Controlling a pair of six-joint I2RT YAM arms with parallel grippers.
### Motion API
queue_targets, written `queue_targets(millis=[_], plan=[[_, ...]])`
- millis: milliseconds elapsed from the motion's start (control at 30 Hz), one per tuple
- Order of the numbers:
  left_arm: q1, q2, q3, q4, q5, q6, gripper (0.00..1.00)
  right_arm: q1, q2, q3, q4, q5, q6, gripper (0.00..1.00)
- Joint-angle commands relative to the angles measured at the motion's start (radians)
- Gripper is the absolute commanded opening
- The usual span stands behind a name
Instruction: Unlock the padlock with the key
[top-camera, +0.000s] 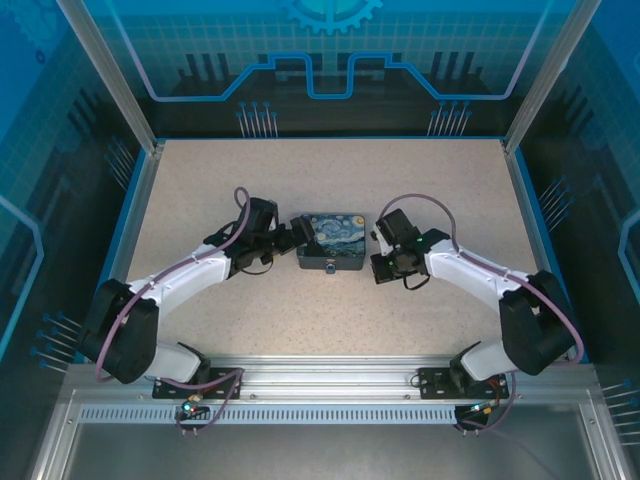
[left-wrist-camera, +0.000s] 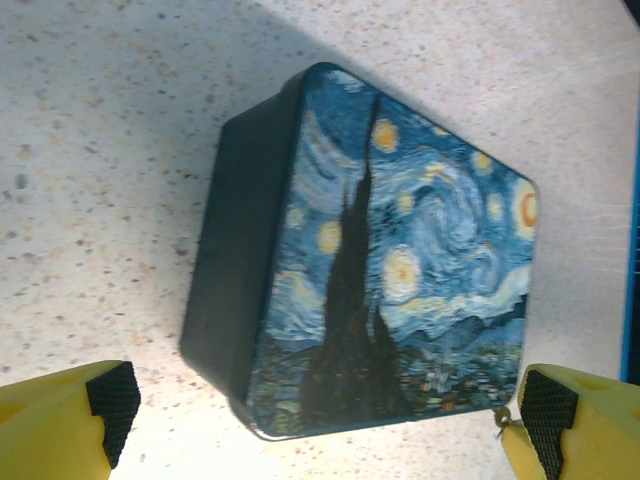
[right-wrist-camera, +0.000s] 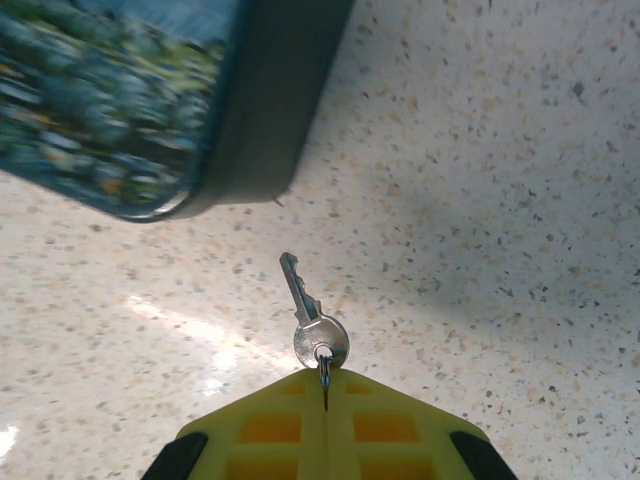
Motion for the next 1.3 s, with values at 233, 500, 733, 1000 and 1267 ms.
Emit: queue_targets(millis=[233,500,733,1000,1267], plan=[[-0.068,0.013,-0.029,0.223,0.14,-0.15,0.97,0.01,-0.127,0.055,0.002,-0.193,0.061,0.0],[-0.148,0.106,-0.023,0.409,0.188,-0.237,0.84,0.01,-0.156,0.095,0.049,-0.302,0.128,0.0],[-0.169,0.174,-0.039,0.546,0.213,-0.302,0.68,0.01,-0.15,0.106,0.075,-0.324,0.152,0.0],[-0.182,0.213,-0.05,0.627,0.236,-0.347,0.53,0.009,-0.141,0.107,0.082,-0.327,0.153,0.0],[-0.19,0.217,-0.075,0.674,0.242,-0.379,0.48,0.007,-0.133,0.105,0.087,-0.323,0.152,0.0]])
